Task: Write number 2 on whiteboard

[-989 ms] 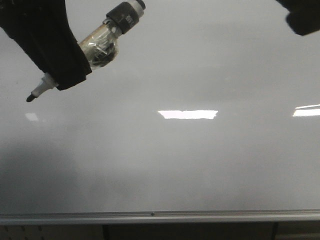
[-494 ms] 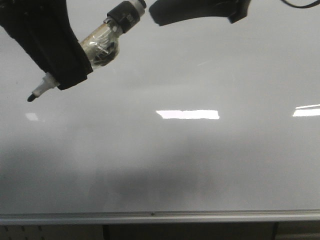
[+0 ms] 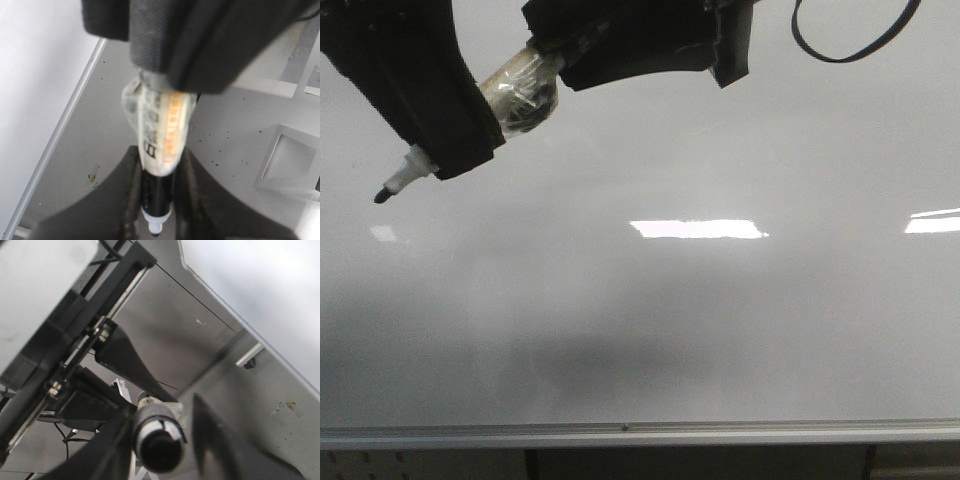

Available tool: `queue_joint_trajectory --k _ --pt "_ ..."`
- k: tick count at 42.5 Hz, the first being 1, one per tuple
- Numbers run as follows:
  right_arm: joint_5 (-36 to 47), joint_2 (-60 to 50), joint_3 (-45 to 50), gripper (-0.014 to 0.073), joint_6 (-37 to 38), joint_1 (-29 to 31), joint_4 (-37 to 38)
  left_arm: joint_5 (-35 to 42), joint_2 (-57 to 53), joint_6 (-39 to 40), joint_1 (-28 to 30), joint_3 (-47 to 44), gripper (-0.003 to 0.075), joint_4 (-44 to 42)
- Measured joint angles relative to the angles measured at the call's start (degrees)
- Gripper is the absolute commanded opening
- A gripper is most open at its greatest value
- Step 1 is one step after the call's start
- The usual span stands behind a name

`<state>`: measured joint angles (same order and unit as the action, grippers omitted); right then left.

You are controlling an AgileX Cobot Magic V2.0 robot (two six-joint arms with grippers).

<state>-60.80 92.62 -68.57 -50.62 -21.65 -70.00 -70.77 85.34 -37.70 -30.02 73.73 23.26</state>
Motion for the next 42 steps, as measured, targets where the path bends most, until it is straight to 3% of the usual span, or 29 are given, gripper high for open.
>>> queue_joint_trajectory --k 4,9,13,16,21,24,26,36,42 --pt "-0.4 0.0 0.0 -0.0127 0.0 0.0 -0.3 0.0 0.0 -0.4 0.0 0.0 -0.0019 0.0" --pt "-0.6 0.0 0.0 -0.0117 0.0 0.0 -0.3 0.0 0.0 -1.0 0.0 0.0 -0.0015 0.0" --pt "-0.6 0.0 0.0 -0.0117 0.0 0.0 -0.3 0.0 0.0 -1.1 0.0 0.0 0.0047 0.1" --pt "-0.6 0.0 0.0 -0.0117 0.0 0.0 -0.3 0.0 0.0 -1.1 0.0 0.0 0.0173 0.1" --pt "-0.3 0.0 0.0 -0.0117 0.0 0.0 -0.3 0.0 0.0 -1.1 0.0 0.0 0.0504 0.4" --pt "0.0 0.0 0.0 -0.0117 -0.1 0.0 -0.3 -0.1 0.0 -1.1 0.0 0.0 0.0664 0.6" --pt "0.0 0.0 0.0 -0.0117 -0.1 0.0 -0.2 -0.1 0.0 -1.1 0.0 0.0 0.0709 0.6" --pt "3.5 -2.1 0.0 -0.0109 -0.4 2.3 7.4 -0.1 0.0 -1.1 0.0 0.1 0.0589 0.8" --pt "12.9 -8.9 0.9 -0.0109 -0.7 5.4 14.4 -0.1 0.0 -1.1 0.0 0.1 0.0453 0.9"
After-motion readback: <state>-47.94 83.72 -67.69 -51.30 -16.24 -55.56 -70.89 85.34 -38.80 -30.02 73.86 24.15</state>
